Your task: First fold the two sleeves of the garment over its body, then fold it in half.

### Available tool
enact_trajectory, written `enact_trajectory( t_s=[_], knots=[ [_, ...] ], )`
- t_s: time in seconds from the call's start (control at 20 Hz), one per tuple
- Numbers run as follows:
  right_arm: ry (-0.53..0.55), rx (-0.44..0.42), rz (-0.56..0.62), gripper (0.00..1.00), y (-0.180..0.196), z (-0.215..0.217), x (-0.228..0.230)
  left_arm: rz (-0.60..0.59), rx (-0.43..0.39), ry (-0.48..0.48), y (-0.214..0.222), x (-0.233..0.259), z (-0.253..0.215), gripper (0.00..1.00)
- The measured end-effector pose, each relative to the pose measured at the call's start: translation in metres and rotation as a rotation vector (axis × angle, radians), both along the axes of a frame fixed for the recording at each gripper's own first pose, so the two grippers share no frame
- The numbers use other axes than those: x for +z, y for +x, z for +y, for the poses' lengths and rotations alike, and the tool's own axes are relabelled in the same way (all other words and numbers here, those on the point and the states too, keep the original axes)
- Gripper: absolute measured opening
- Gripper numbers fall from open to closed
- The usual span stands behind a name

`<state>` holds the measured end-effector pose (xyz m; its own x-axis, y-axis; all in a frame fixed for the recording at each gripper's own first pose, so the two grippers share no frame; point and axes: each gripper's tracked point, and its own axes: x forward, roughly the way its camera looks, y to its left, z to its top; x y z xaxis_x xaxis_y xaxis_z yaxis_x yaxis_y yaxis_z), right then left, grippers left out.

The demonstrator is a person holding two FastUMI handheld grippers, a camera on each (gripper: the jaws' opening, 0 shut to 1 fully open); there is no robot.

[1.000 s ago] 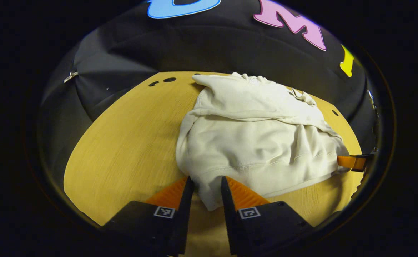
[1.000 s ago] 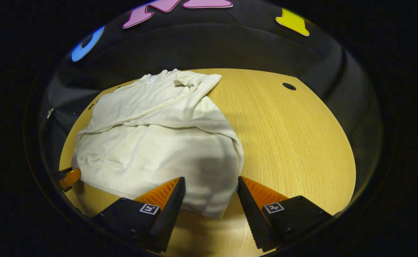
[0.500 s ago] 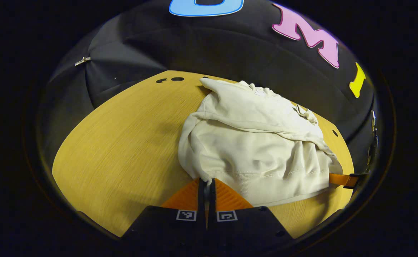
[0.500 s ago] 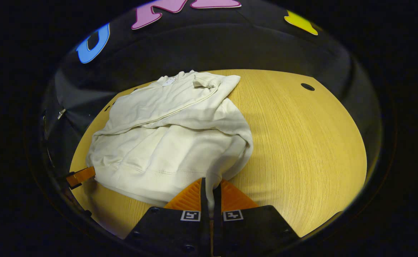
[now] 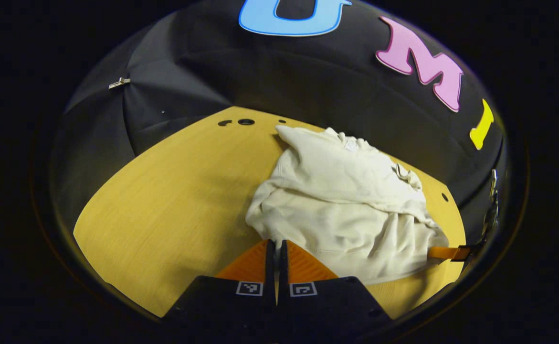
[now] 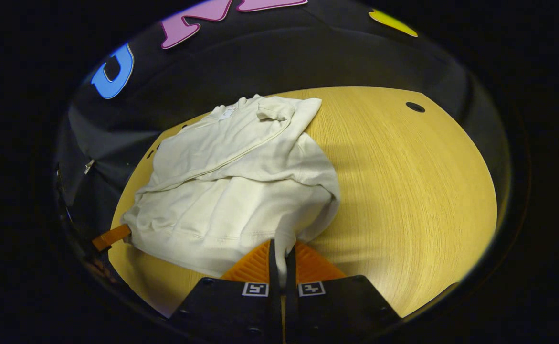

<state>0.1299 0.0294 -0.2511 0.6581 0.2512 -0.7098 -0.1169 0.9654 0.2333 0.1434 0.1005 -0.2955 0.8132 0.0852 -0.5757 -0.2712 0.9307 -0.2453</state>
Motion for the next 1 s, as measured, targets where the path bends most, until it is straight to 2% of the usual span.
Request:
enact_trajectory(
  t_s=[0.15, 0.3, 0.6, 0.7, 0.8, 1.0],
  knots=[
    [0.023, 0.008, -0.033, 0.08, 0.015, 0.011, 0.016, -0.04, 0.008, -0.028, 0.015, 0.02, 0.003, 0.06],
    [0.023, 0.026, -0.089, 0.08, 0.038, 0.019, 0.04, -0.095, -0.011, -0.014, 0.039, 0.048, 0.003, 0.06],
    [0.089, -0.021, -0.173, 0.07, 0.1, 0.03, 0.08, -0.239, -0.044, 0.041, 0.105, 0.117, 0.008, 0.06],
    [0.071, -0.02, -0.184, 0.08, 0.111, 0.031, 0.082, -0.224, -0.036, 0.061, 0.119, 0.116, 0.016, 0.06],
    [0.078, -0.029, -0.184, 0.08, 0.118, 0.038, 0.083, -0.206, -0.035, 0.04, 0.124, 0.108, 0.015, 0.06],
    [0.102, -0.062, -0.186, 0.08, 0.131, 0.05, 0.089, -0.152, -0.071, 0.041, 0.129, 0.092, 0.005, 0.06]
  ],
)
